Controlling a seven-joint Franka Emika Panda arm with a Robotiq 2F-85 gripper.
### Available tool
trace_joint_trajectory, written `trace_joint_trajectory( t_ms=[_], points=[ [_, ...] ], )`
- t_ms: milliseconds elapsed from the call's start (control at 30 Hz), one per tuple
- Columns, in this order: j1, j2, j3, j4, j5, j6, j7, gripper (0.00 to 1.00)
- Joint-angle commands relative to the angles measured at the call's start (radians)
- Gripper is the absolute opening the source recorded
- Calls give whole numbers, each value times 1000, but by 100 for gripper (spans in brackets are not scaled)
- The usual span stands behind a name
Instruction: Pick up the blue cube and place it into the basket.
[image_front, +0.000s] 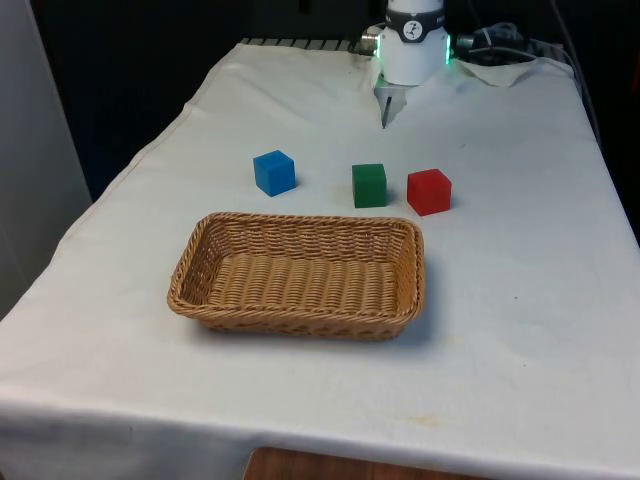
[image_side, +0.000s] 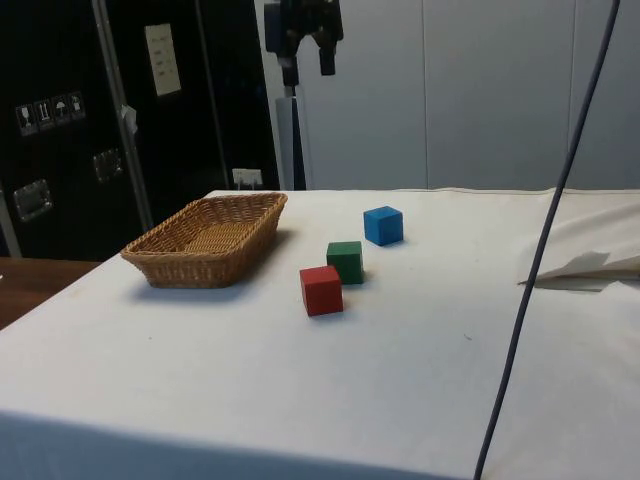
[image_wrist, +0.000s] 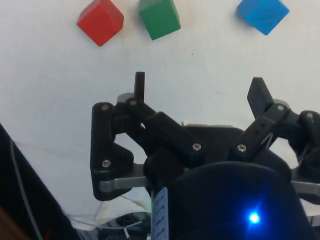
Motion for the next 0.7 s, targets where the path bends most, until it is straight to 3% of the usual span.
trace_joint_trajectory(
  t_ms=[0, 267, 667],
  points=[
    [-3, 1, -6, -8, 17, 16, -18, 100],
    [-6, -5, -38, -40, 20, 31, -46, 100],
    [-9, -4, -63, -105, -21, 87, -22, 100]
  ],
)
